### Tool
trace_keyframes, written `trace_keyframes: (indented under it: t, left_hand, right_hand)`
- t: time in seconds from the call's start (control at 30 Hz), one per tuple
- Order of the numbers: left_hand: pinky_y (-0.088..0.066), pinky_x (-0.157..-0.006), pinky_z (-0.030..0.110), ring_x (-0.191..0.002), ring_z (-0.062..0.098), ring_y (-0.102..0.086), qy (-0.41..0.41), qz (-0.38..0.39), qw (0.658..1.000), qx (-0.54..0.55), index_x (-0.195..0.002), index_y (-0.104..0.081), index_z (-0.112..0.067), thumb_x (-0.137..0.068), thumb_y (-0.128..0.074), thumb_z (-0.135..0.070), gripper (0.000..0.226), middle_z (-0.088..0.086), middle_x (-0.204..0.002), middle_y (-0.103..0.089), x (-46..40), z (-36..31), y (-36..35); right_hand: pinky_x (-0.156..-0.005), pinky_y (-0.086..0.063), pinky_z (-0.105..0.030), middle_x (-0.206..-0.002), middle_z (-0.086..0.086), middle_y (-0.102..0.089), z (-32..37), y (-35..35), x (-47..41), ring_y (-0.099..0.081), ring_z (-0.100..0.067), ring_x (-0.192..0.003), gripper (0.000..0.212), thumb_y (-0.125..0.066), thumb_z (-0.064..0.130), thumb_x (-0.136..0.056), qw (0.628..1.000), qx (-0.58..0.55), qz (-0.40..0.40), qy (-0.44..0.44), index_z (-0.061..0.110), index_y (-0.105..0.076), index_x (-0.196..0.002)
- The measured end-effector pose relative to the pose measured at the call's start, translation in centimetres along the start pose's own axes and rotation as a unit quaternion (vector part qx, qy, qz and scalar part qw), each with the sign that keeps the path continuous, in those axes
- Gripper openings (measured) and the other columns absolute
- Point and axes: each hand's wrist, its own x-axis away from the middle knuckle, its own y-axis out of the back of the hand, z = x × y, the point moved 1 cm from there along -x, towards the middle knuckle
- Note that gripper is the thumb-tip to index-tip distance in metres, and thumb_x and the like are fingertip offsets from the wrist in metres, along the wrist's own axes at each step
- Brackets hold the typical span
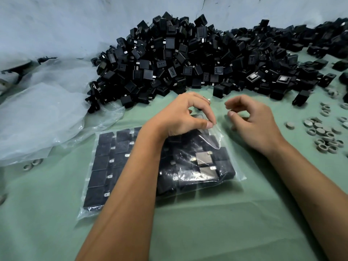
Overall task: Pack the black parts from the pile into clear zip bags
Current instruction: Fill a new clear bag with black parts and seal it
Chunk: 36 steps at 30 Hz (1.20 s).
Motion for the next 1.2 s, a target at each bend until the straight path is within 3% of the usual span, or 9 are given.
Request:
trace_keyframes:
  t: [0.17, 0.3, 0.37, 0.43, 0.53, 0.67, 0.83, 0.97, 1.2]
  left_hand:
    - [-0.045, -0.089, 0.013, -0.112, 0.007, -0.060, -0.033, 0.001, 0.999, 0.003, -0.088, -0.081, -0.010, -0.080, -0.084, -0.006, 0.010, 0.004, -0.114, -0.070, 0.0, -0.1, 0.0]
    - [-0.053, -0.091, 0.024, -0.112, 0.020, -0.064, -0.029, -0.003, 0.999, 0.025, -0.084, -0.081, -0.012, -0.079, -0.085, -0.004, 0.010, 0.004, -0.104, -0.075, 0.0, 0.3, 0.0]
    - [-0.054, -0.091, 0.024, -0.112, 0.019, -0.064, -0.026, -0.005, 0.999, 0.026, -0.083, -0.082, -0.015, -0.078, -0.085, -0.005, 0.012, 0.003, -0.103, -0.075, -0.1, 0.4, 0.0]
    - [-0.054, -0.091, 0.024, -0.112, 0.017, -0.064, -0.020, -0.006, 0.999, 0.030, -0.082, -0.082, -0.016, -0.078, -0.085, -0.005, 0.012, 0.002, -0.103, -0.075, -0.2, 0.5, 0.0]
    - [-0.055, -0.090, 0.022, -0.108, 0.014, -0.066, -0.014, -0.003, 0.999, 0.035, -0.083, -0.082, -0.014, -0.078, -0.085, -0.005, 0.011, 0.000, -0.103, -0.075, -0.2, 0.6, -0.1]
    - [-0.055, -0.093, 0.026, -0.109, 0.015, -0.065, -0.004, -0.006, 1.000, 0.030, -0.084, -0.082, -0.015, -0.079, -0.085, -0.006, 0.011, -0.002, -0.105, -0.074, -0.2, 0.6, -0.1]
    - [-0.055, -0.097, 0.034, -0.109, 0.013, -0.065, 0.000, -0.004, 1.000, 0.015, -0.084, -0.082, -0.019, -0.079, -0.085, -0.008, 0.012, -0.004, -0.107, -0.072, -0.4, 0.3, -0.3]
    - [-0.051, -0.095, 0.025, -0.105, 0.001, -0.063, -0.014, -0.008, 1.000, 0.001, -0.085, -0.082, -0.021, -0.079, -0.086, -0.012, 0.011, -0.007, -0.110, -0.069, -0.3, 0.1, -0.1]
    - [-0.047, -0.102, 0.034, -0.118, 0.004, -0.057, -0.023, -0.017, 1.000, 0.006, -0.085, -0.081, -0.024, -0.079, -0.087, -0.012, 0.014, -0.003, -0.120, -0.061, 0.0, -0.2, 0.3]
  right_hand:
    - [-0.111, -0.043, -0.044, -0.152, 0.002, -0.050, 1.0, -1.3, -2.7, -0.049, -0.026, -0.134, 0.061, -0.057, -0.001, -0.094, 0.969, 0.177, 0.140, 0.099, 0.027, -0.052, -0.148]
    - [-0.114, -0.037, -0.047, -0.169, 0.001, -0.027, 1.6, -2.1, -5.4, -0.044, -0.034, -0.133, 0.078, -0.049, -0.006, -0.091, 0.914, 0.282, 0.274, 0.100, 0.035, -0.040, -0.156]
    - [-0.111, -0.039, -0.046, -0.159, -0.004, -0.045, 1.6, -2.0, -5.8, -0.049, -0.034, -0.130, 0.068, -0.054, -0.004, -0.092, 0.924, 0.262, 0.259, 0.104, 0.029, -0.050, -0.151]
    - [-0.101, -0.047, -0.045, -0.131, -0.005, -0.062, 1.5, -1.7, -5.2, -0.058, -0.029, -0.116, 0.051, -0.069, 0.007, -0.090, 0.956, 0.214, 0.183, 0.079, 0.026, -0.060, -0.136]
    - [-0.083, -0.053, -0.037, -0.099, 0.003, -0.067, 1.1, -1.1, -2.9, -0.063, -0.020, -0.086, 0.035, -0.083, 0.020, -0.083, 0.992, 0.111, 0.053, -0.016, 0.028, -0.064, -0.111]
    - [-0.072, -0.057, -0.038, -0.096, -0.009, -0.077, 0.7, -0.7, -0.2, -0.070, -0.025, -0.078, 0.024, -0.075, 0.017, -0.094, 0.987, -0.121, -0.019, -0.105, 0.020, -0.061, -0.113]
    - [-0.066, -0.054, -0.025, -0.094, -0.012, -0.071, 0.5, 0.2, 0.2, -0.068, -0.019, -0.073, 0.021, -0.076, 0.017, -0.085, 0.924, -0.343, 0.039, -0.165, 0.013, -0.073, -0.106]
    - [-0.056, -0.052, -0.018, -0.083, -0.013, -0.071, 0.8, 0.5, -0.2, -0.059, -0.021, -0.068, 0.033, -0.078, 0.017, -0.075, 0.911, -0.348, 0.111, -0.190, 0.006, -0.072, -0.106]
    - [-0.061, -0.055, -0.020, -0.083, -0.012, -0.074, 2.0, 0.8, 0.5, -0.063, -0.012, -0.061, 0.031, -0.079, 0.008, -0.076, 0.916, -0.300, 0.220, -0.147, -0.002, -0.073, -0.105]
